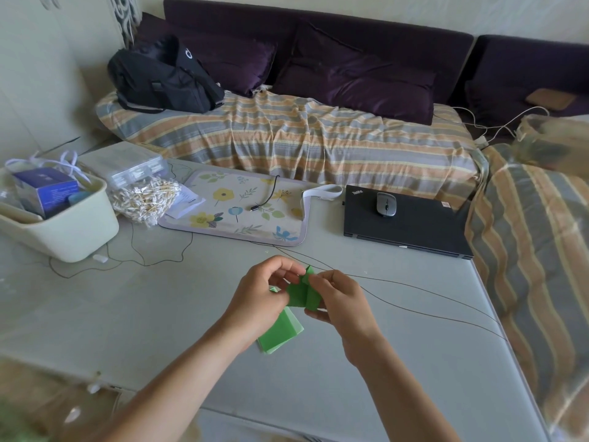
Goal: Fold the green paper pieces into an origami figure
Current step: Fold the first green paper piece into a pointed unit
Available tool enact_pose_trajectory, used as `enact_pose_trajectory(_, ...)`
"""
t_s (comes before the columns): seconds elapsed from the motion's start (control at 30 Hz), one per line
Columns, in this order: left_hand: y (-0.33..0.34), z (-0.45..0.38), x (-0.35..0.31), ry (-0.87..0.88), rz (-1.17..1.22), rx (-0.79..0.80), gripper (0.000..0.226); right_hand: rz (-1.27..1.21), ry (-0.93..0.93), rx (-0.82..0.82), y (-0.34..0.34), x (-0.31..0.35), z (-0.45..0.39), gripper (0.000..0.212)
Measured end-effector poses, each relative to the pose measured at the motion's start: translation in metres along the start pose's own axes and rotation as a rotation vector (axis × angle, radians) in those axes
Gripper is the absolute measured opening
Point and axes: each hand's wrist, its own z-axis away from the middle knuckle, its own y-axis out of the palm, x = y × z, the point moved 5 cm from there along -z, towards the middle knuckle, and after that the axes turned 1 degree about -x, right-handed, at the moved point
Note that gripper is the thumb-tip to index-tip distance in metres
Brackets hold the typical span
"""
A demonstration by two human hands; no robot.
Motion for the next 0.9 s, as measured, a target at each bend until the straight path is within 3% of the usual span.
enact_pose_trajectory(0.23,0.0,-0.002,0.005,-0.008,-0.019,-0.066,0.019,-0.012,-0.038,0.032,0.002,0.005,0.004,0.013)
enact_pose_trajectory(0.43,-0.001,-0.004,0.007,-0.022,-0.047,-0.07,0.023,0.015,-0.062,0.068,0.004,0.007,0.005,0.012)
enact_pose_trajectory(0.6,-0.002,-0.002,0.006,-0.097,-0.062,-0.072,0.02,0.092,-0.077,-0.02,-0.001,0.001,-0.001,0.01)
enact_pose_trajectory(0.77,-0.001,-0.001,0.013,-0.157,-0.034,-0.064,0.003,0.261,-0.182,-0.108,-0.005,0.0,-0.004,0.01)
enact_pose_trajectory(0.9,0.001,-0.001,0.018,-0.236,0.019,-0.051,0.007,0.376,-0.328,-0.132,-0.002,0.008,0.001,0.014)
